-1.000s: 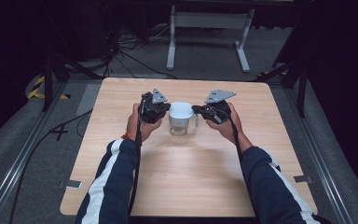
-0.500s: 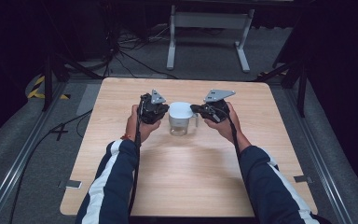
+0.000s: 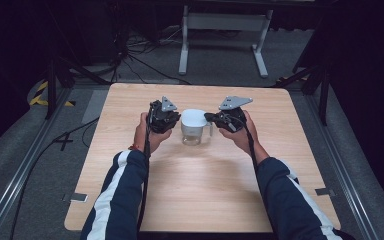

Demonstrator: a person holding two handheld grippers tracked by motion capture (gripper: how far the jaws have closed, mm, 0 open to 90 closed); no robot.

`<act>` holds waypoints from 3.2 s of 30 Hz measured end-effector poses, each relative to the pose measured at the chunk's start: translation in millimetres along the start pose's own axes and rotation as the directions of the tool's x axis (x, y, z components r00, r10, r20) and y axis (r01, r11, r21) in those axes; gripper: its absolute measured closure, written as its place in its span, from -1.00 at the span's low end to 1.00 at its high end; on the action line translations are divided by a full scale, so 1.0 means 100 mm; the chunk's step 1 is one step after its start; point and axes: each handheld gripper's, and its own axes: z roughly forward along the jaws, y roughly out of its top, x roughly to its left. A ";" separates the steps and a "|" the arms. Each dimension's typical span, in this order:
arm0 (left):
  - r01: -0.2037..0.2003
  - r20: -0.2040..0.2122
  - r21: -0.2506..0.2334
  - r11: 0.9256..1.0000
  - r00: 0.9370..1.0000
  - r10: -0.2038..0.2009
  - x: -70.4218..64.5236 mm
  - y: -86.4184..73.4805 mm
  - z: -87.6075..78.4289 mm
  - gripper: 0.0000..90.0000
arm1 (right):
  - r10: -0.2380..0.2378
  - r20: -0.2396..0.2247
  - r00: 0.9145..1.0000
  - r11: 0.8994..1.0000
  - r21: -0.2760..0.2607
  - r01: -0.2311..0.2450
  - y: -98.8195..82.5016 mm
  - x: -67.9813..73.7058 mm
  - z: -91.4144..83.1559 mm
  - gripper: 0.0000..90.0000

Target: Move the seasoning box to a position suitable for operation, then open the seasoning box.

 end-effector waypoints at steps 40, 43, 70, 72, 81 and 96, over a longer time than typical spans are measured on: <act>-0.049 0.022 -0.001 0.999 0.999 0.049 -0.06 0.05 0.00 1.00 | 0.016 0.007 1.000 1.000 -0.017 -0.016 -0.10 -0.03 -0.03 1.00; -0.045 0.029 -0.014 0.999 0.999 0.045 -0.06 0.07 -0.01 1.00 | 0.019 0.006 1.000 1.000 -0.017 -0.019 -0.10 -0.03 -0.03 1.00; -0.150 0.048 -0.086 0.985 0.987 0.154 -0.45 0.61 -0.09 0.96 | 0.004 0.023 1.000 0.999 0.035 -0.004 -0.30 -0.08 -0.33 1.00; -0.154 0.053 -0.084 0.984 0.986 0.159 -0.47 0.63 -0.10 0.95 | 0.004 0.025 1.000 0.999 0.032 -0.005 -0.32 -0.10 -0.38 1.00; -0.190 0.042 -0.080 0.979 0.980 0.194 -0.41 0.46 -0.30 0.90 | 0.007 0.038 0.999 0.999 0.031 -0.008 -0.39 -0.15 -0.53 1.00; -0.188 -0.025 0.001 0.982 0.982 0.188 -0.23 -0.40 -0.93 0.64 | -0.042 0.028 0.999 0.997 0.068 0.040 -0.48 -0.05 -0.82 0.98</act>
